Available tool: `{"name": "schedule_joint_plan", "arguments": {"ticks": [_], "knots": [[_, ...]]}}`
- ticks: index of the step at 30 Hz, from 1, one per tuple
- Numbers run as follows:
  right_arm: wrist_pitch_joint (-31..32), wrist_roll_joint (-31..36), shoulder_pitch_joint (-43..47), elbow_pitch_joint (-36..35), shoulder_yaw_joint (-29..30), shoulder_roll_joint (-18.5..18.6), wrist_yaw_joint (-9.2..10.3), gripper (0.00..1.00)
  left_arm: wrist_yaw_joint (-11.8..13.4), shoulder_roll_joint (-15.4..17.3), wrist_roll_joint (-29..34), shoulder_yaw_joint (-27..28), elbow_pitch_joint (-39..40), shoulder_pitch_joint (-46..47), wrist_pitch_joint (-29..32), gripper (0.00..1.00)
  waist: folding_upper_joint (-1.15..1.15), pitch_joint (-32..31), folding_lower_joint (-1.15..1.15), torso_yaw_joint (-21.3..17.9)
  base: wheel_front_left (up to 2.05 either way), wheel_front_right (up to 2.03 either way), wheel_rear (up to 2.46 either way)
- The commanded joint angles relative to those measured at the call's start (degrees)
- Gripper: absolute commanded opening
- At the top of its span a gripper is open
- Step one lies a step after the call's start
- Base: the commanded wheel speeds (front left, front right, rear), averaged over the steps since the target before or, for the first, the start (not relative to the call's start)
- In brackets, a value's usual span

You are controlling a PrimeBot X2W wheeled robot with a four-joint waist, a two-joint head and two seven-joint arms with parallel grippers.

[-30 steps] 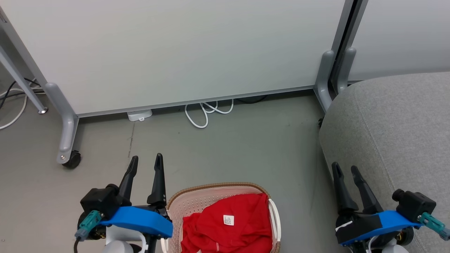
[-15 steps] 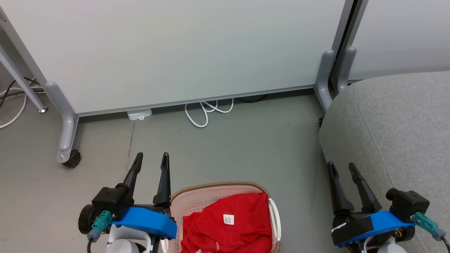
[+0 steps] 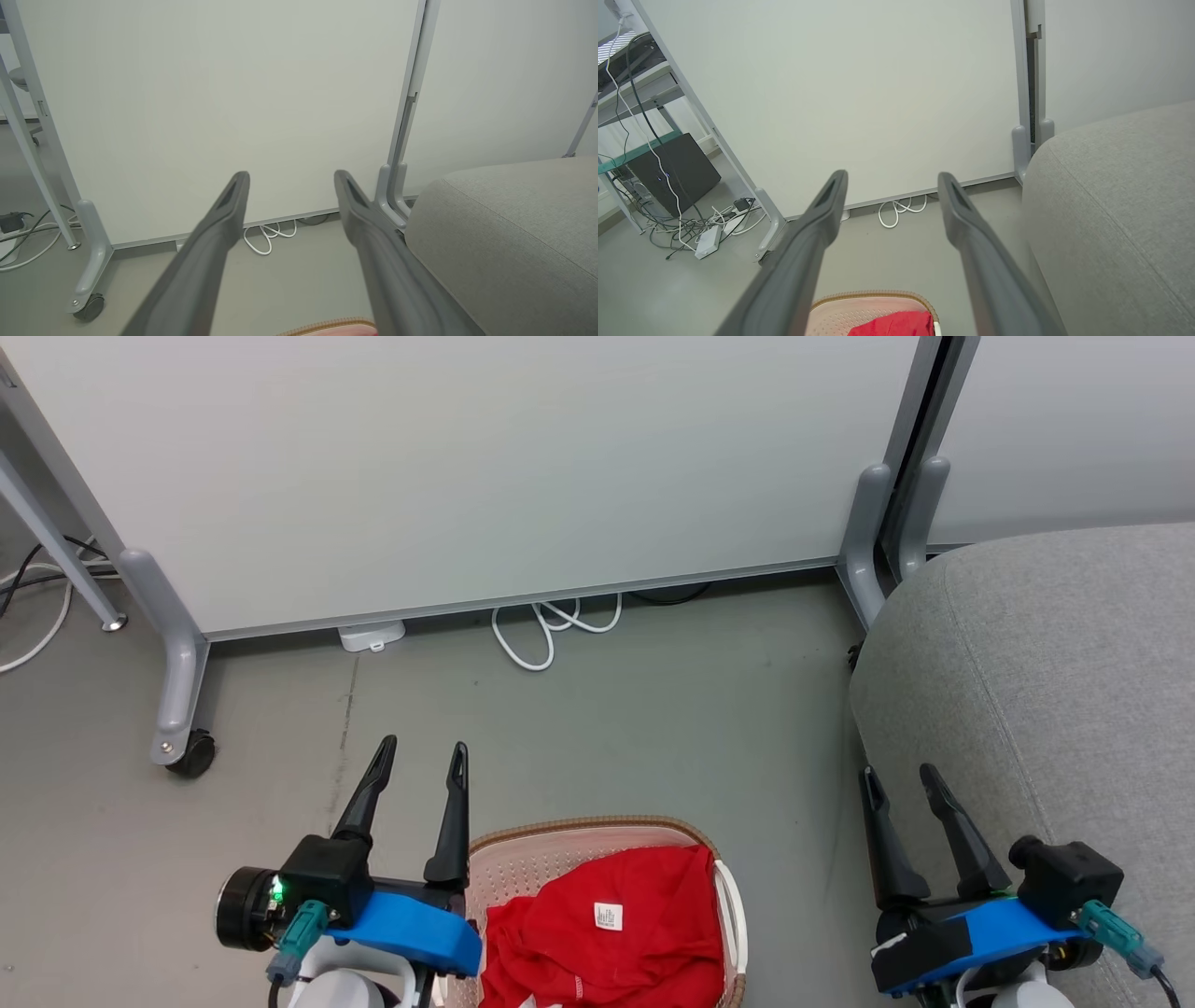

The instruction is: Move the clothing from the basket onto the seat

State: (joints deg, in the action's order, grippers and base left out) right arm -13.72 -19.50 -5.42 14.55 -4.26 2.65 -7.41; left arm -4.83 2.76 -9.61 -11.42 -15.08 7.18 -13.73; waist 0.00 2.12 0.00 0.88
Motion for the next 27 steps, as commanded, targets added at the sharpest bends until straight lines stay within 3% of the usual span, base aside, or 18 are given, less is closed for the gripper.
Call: {"name": "schedule_joint_plan", "arguments": {"ticks": [1, 13, 27], "knots": [[-0.38, 1.21, -0.6, 0.07, -0.2, 0.37, -0.13, 1.0, 0.0, 0.17, 1.18, -0.11, -0.14, 0.8, -0.39, 1.0, 0.0, -0.03, 0.0, 0.02, 0.0, 0.0, 0.0], [-1.63, 5.48, -0.6, 0.41, -0.74, 0.39, -0.11, 1.0, 0.39, 0.18, 4.5, -0.9, -1.51, 1.05, -1.6, 1.0, 0.0, 0.16, 0.0, 0.24, 0.0, 0.0, 0.0], [-1.58, 5.17, -0.68, 0.67, -0.9, 0.38, -0.09, 1.0, 0.36, 0.17, 3.77, -0.8, -2.19, 1.11, -1.56, 1.0, 0.0, 0.33, 0.0, 0.22, 0.0, 0.0, 0.0]]}}
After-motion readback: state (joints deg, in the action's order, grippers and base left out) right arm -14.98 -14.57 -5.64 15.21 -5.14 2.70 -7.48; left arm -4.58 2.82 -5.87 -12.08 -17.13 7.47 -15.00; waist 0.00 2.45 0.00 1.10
